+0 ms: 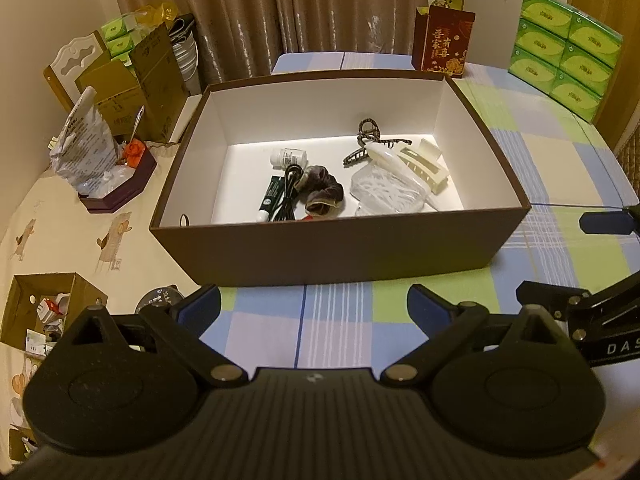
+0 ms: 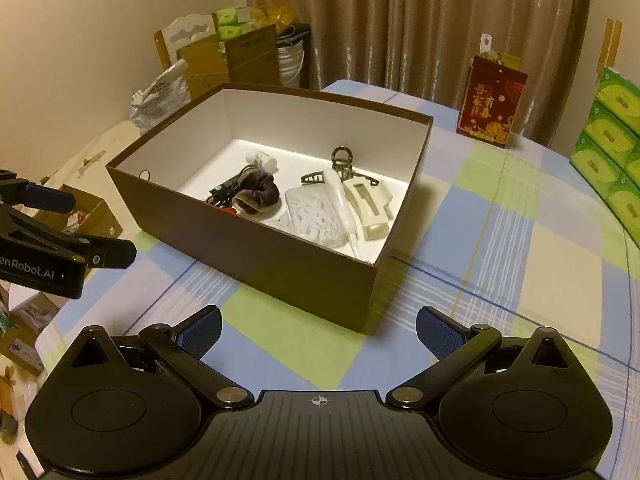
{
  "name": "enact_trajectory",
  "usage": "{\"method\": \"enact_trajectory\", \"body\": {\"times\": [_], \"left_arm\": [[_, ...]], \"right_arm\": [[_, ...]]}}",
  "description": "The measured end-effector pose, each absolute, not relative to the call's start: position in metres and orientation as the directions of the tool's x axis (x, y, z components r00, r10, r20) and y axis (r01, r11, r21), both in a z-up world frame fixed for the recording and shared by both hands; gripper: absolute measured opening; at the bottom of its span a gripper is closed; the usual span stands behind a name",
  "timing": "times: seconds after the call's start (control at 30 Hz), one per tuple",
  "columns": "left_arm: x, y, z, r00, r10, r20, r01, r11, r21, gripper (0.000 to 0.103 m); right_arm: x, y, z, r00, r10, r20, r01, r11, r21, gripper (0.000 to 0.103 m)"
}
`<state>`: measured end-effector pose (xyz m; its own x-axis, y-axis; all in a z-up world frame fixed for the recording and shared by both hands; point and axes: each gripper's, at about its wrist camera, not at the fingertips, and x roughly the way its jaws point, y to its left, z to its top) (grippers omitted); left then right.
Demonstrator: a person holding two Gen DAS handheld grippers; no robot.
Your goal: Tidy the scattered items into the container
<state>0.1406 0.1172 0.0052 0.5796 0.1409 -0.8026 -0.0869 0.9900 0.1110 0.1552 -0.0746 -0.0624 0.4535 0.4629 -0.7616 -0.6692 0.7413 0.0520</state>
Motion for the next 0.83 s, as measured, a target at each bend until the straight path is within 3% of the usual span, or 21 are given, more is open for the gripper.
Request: {"method": "enact_trajectory", "body": {"times": [0.83], "left_arm": [[0.117,0.097,-0.001,0.57,0.135,-0.81,-0.111,0.99,0.087,0.098]], "right_arm": [[0.142,-0.095,-0.063,0.427,0.477,-0.768,-0.688,0.723,0.066,0.101]]}}
